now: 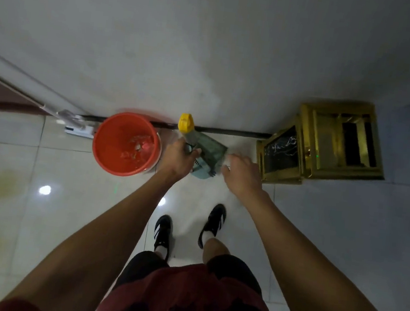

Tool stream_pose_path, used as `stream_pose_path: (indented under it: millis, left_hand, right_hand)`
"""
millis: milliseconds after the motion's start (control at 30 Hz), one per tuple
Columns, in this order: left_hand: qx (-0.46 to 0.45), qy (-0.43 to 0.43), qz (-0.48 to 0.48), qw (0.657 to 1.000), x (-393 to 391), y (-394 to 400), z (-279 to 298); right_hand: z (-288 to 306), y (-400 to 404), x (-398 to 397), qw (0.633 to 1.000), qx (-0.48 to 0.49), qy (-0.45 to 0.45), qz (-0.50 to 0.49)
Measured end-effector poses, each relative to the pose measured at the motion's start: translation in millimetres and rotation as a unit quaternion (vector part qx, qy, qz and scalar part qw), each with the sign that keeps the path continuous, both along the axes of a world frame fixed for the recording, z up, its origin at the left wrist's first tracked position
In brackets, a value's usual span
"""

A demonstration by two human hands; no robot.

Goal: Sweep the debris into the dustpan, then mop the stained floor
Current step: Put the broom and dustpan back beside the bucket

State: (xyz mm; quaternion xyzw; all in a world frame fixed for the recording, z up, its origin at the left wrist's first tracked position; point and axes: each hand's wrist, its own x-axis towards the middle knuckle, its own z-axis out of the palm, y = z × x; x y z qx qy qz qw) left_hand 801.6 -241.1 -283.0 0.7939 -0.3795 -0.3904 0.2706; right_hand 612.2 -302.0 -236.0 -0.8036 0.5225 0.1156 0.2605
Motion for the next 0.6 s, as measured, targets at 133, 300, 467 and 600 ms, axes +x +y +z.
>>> stream_pose_path:
  millis: [133,300,467,600]
  left_hand:
    - [-0.007,0.011,0.07,0.997,-8.5,-17.4,2.7]
    - [-0.029,0.019,0.123,0.992,-23.9,-35.9,7.6]
    - [-0.023,0.037,0.155,0.987,-29.0,-52.0,6.8]
    - [0.017,0.033,0.128,0.991,-28.6,-56.1,12.6]
  right_hand:
    - [-0.3,-35.0,8.6,0.999,0.003,-0.004,0.048]
    - [-2.1,-57.0,15.4,0.996,0.008,0.008,0.089]
    - [-5.7,-70.6,11.2,0.995,0.018,0.014,0.096]
    - [-10.1,-72.9,3.7,0.995,0.023,0.021,0.097]
